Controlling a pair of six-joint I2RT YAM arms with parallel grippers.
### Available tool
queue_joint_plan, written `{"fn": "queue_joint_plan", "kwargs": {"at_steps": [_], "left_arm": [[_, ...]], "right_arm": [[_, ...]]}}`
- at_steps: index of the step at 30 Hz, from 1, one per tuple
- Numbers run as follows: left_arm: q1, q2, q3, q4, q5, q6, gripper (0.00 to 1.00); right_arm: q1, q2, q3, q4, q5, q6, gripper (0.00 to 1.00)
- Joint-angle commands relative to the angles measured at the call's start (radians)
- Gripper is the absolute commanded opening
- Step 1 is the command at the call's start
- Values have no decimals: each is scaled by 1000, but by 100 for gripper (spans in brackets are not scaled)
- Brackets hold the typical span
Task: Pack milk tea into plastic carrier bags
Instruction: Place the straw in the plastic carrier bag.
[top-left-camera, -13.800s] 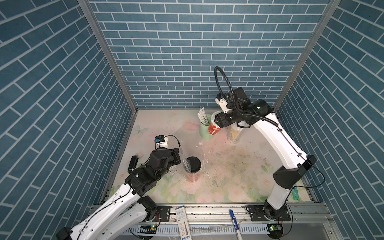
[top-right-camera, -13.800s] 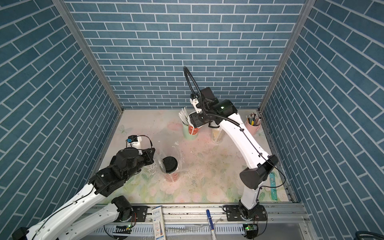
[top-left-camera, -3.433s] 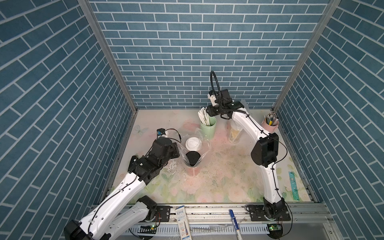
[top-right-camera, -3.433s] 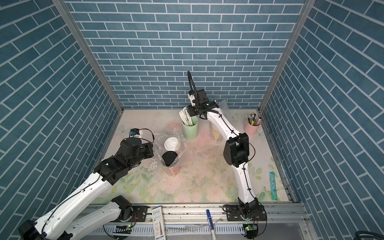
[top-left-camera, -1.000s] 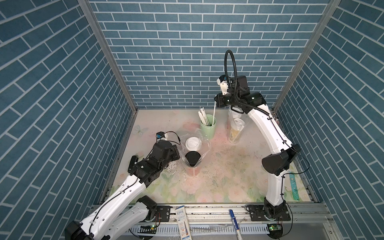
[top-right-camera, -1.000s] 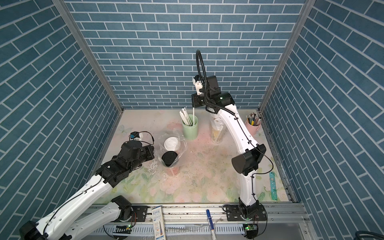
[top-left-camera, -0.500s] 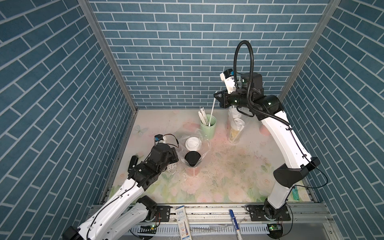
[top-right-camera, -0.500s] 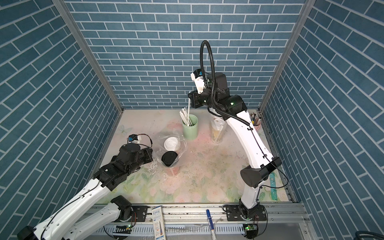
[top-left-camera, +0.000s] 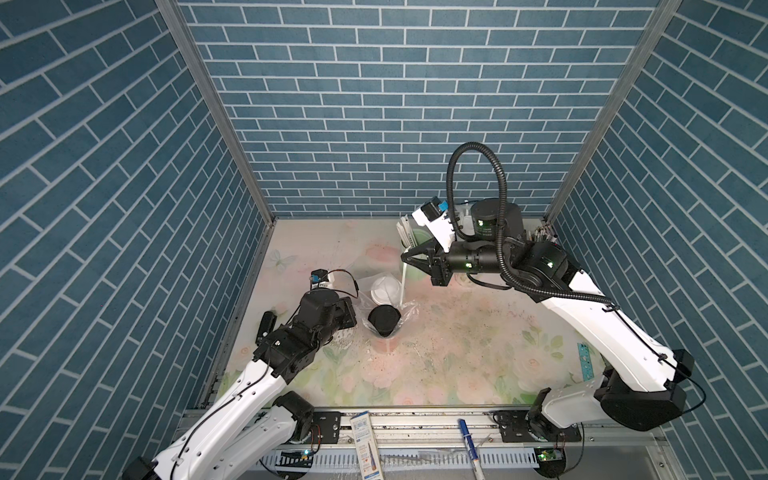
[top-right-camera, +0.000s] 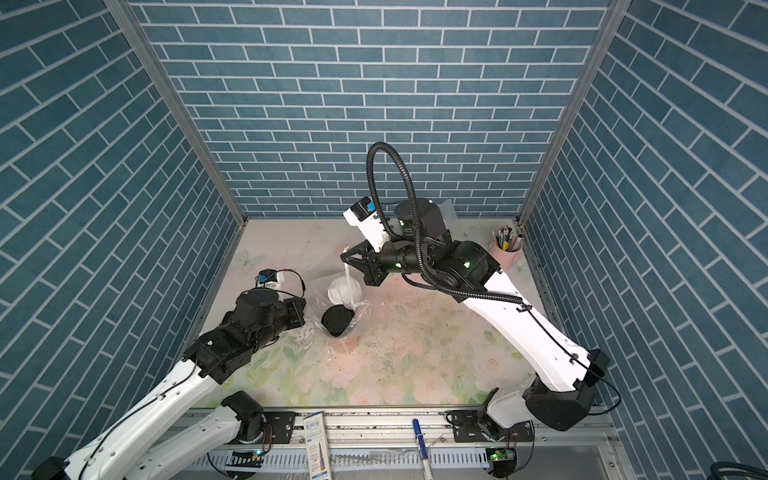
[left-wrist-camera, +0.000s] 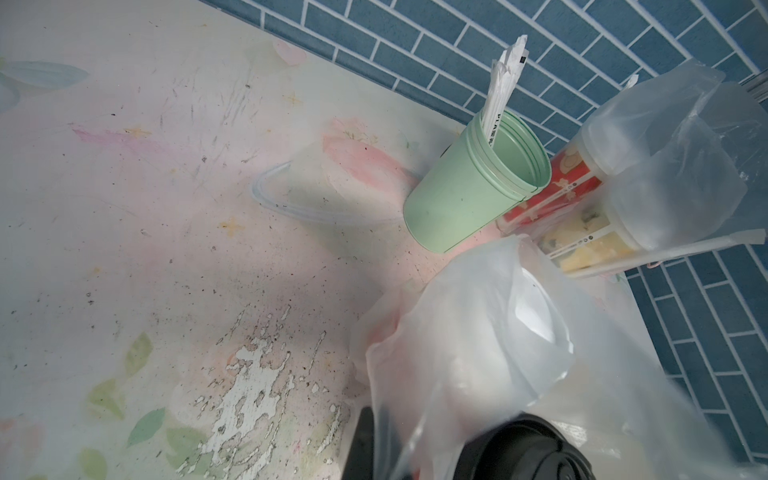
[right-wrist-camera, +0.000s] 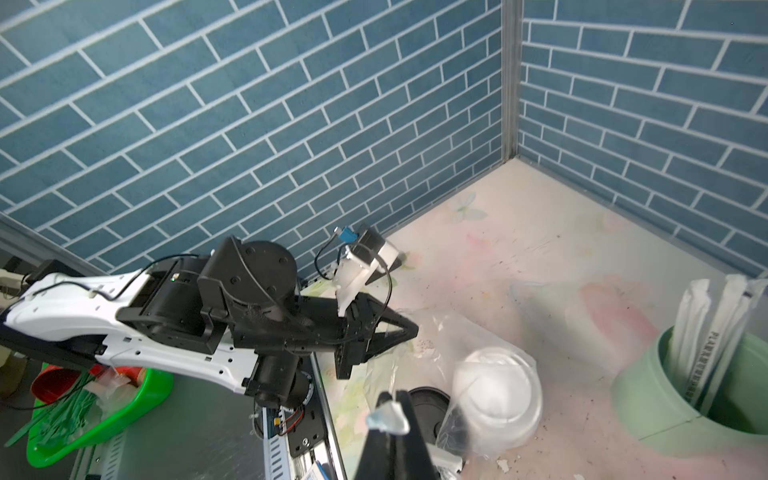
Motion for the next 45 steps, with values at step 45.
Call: {"fn": "queue_joint_plan", "kwargs": {"at_steps": [45], "left_arm": [[4,1,39,-5,74,30,0]], "right_arm": [[56,-37,-251,358,-111,72,0]]}}
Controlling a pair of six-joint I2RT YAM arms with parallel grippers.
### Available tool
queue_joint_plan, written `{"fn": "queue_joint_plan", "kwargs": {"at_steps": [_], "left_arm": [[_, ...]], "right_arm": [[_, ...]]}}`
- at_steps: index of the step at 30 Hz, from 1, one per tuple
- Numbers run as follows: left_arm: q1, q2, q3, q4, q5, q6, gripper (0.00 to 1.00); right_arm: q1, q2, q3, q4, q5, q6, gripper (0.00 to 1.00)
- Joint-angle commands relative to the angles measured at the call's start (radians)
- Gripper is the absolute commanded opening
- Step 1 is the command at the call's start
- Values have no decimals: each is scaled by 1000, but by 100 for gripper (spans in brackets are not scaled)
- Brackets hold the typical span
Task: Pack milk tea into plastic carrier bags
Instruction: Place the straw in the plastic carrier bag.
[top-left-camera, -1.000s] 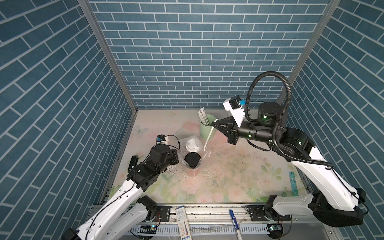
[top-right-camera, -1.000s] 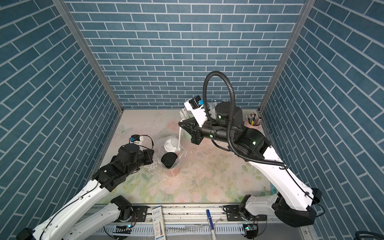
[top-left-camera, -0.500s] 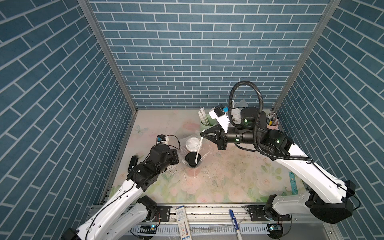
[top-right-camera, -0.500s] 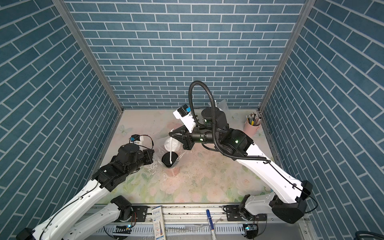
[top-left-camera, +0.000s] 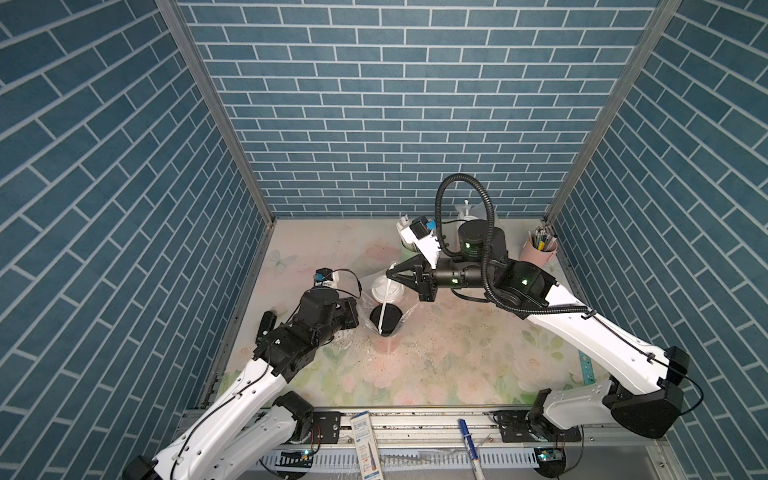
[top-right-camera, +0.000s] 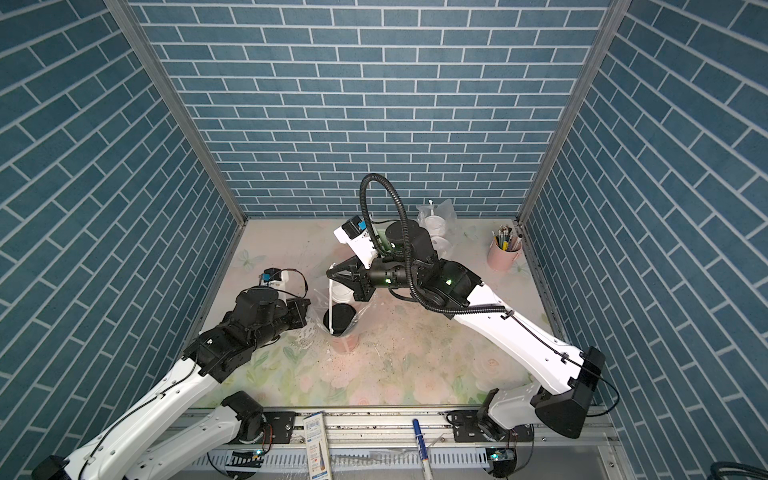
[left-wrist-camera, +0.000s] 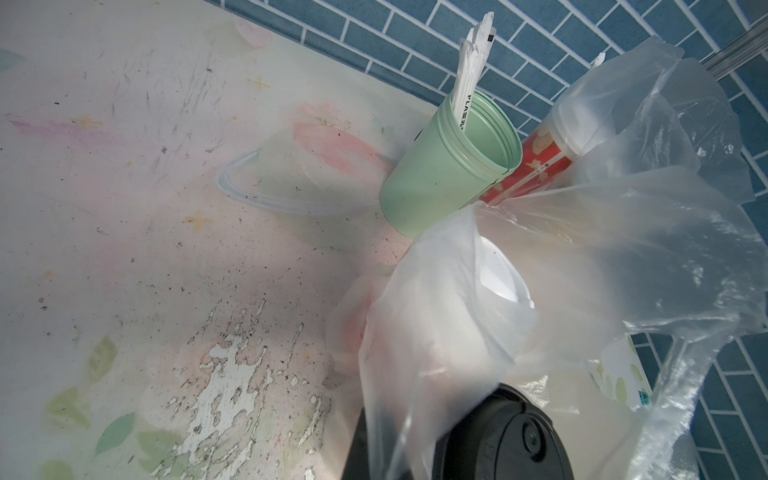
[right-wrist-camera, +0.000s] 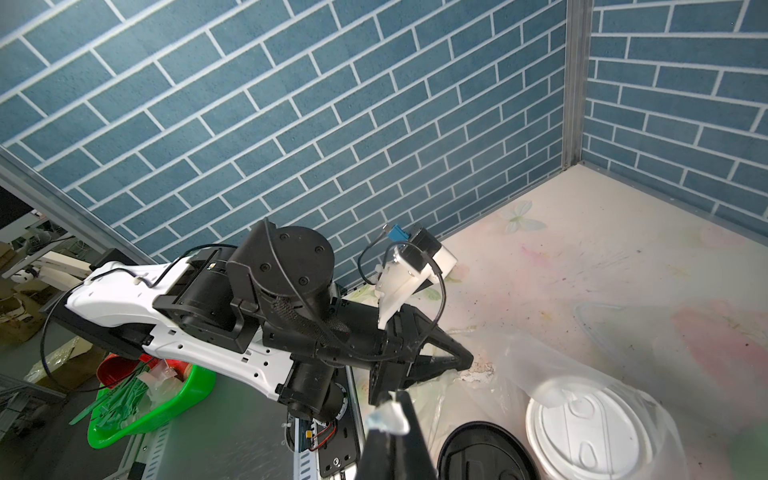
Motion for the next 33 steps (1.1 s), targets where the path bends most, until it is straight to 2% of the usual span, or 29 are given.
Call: {"fn": "queue_joint_plan", "kwargs": {"at_steps": [1,11,16,31,33], "left_arm": [[4,-10,24,-8,7,14,0],[4,-7,32,-13,5,19,0],[4,-12,34,-19,-4,17,0],[4,-1,69,-50,-10,8,0],[4,3,70,-51,-10,6,0]], "right_arm": [[8,16,-5,37,-20,-10,0],[17,39,-13,-28,-79,-56,0],[21,40,-66,-43,-104,-100,0],[24,61,-278,124,-137,-188,0],[23,66,-304,152,-144,-188,4]]}}
